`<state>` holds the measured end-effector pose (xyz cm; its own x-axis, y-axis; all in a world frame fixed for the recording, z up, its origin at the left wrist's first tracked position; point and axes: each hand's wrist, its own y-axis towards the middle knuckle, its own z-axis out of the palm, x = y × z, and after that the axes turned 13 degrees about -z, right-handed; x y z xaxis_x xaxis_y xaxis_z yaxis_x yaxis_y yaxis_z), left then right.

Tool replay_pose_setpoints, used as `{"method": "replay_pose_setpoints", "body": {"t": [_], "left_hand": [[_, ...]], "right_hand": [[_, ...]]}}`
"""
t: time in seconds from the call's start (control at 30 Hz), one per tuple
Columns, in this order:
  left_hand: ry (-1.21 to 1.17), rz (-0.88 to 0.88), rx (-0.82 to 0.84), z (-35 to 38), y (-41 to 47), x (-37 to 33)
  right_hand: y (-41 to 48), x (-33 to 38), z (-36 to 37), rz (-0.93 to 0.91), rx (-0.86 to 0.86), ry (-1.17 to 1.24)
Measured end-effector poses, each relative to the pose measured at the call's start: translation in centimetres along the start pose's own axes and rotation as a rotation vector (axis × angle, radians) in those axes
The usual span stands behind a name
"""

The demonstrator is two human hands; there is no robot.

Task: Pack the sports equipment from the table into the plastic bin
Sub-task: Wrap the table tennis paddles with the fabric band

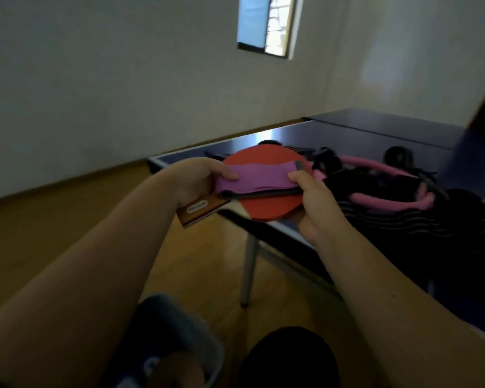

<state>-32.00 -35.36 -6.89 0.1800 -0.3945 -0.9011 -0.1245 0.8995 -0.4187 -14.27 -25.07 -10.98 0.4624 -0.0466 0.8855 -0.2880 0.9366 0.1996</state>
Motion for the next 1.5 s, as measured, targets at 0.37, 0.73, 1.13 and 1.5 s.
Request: {"method": "replay_pose_setpoints", "body": {"t": [0.37,0.73,1.13,1.5], "left_hand": [[-0.300,-0.212,-0.377,-27.7,-6.6,22.7],[-0.632,-0.304,-0.353,-33.3,2.5,42.5],[-0.755,-0.594,-0.397,-33.4,5.7,58.9],[-0.883,-0.714,-0.669,-31.9,6.6,65.9]], "right_hand": [[-10.9,-28.0,17.9,0.528,0.269,-0.133],[-13.5,-43.9,14.5,0.744,0.257,-0.424],[-16.9,-51.5,10.2,0.976,0.541,-0.629],[-18.8,-52.8,12.0,1.112,0.618,-0.520]]}}
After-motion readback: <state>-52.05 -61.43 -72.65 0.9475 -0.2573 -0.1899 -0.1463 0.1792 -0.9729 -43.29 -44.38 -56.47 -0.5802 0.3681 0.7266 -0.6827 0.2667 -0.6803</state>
